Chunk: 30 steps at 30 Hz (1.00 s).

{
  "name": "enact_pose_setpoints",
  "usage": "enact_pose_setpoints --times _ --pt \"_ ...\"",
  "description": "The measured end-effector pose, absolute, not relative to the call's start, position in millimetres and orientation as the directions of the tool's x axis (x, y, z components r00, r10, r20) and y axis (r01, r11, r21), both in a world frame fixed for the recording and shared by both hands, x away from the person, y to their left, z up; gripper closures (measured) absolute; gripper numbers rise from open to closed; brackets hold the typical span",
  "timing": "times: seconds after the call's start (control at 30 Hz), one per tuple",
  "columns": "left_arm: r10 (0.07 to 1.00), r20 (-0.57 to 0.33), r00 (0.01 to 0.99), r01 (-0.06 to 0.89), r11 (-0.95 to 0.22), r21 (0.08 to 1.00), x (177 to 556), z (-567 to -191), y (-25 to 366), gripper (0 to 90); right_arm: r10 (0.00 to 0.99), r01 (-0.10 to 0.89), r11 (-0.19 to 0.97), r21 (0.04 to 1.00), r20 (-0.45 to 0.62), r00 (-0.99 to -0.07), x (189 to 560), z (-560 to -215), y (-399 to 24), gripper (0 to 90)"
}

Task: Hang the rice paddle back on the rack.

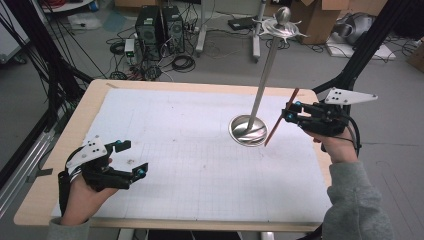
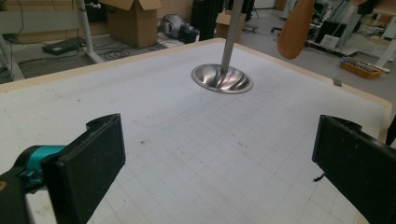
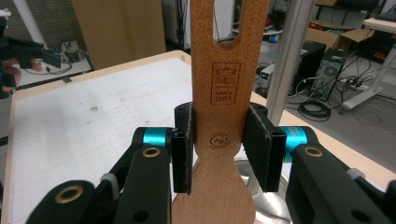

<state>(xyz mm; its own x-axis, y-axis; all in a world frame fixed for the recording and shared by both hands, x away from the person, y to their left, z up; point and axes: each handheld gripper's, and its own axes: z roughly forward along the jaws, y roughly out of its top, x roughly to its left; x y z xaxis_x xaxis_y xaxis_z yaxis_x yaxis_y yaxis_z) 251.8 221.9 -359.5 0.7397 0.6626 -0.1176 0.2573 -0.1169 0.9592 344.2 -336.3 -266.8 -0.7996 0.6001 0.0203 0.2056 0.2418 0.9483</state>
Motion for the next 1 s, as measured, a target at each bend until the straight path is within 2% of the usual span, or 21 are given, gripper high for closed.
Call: enact_pose_setpoints --times 0.53,1.0 --pt "0.673 -0.124 0.729 0.263 -0.109 0.959 252.4 -361.1 227.7 3.0 0.658 0.222 0.222 0.95 0.022 -0.753 363.9 -252.5 -343.4 64.9" --pt "0.679 -0.139 0.721 0.279 -0.102 0.955 255.5 -366.7 231.8 3.0 0.67 0.215 0.226 0.95 0.009 -0.742 375.5 -234.8 -355.6 65.0"
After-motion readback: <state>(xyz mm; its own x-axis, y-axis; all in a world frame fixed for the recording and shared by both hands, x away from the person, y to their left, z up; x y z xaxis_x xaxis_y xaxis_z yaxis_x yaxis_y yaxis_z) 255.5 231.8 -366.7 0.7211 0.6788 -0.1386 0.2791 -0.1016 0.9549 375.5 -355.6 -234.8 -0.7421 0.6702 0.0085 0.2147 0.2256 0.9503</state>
